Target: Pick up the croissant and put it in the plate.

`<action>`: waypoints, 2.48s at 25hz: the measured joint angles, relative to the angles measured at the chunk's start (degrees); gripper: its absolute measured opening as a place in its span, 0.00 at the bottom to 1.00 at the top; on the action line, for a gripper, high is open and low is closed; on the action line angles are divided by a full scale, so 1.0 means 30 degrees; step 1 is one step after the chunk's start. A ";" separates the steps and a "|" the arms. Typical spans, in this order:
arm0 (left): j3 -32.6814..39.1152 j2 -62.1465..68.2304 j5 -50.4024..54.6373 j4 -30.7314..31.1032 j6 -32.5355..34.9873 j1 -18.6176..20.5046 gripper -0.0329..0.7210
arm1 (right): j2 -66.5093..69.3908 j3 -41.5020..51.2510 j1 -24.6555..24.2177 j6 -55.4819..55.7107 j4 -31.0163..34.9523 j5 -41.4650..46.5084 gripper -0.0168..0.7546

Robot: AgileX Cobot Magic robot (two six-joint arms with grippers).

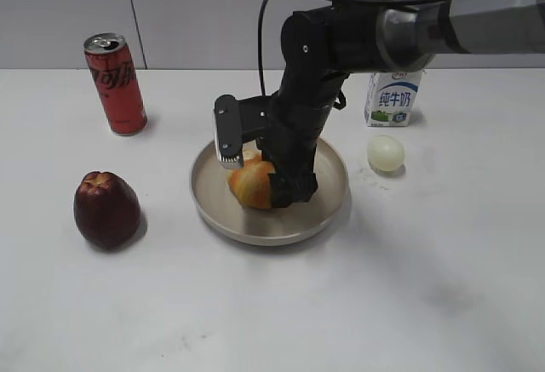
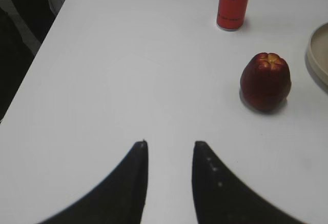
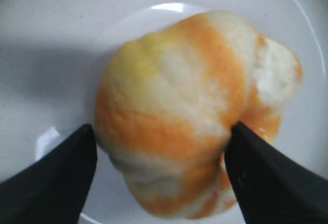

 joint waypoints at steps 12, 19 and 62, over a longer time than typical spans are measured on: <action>0.0000 0.0000 0.0000 0.0000 0.0000 0.0000 0.35 | -0.2011 0.0000 0.0000 0.1182 -0.0046 0.0398 0.82; 0.0000 0.0000 0.0000 0.0000 0.0000 0.0000 0.35 | -0.3563 -0.0747 -0.0731 1.1207 -0.2838 0.0750 0.69; 0.0000 0.0000 0.0000 0.0000 0.0000 0.0000 0.35 | -2.5091 1.5039 -1.1699 2.0588 -0.1496 0.5737 0.58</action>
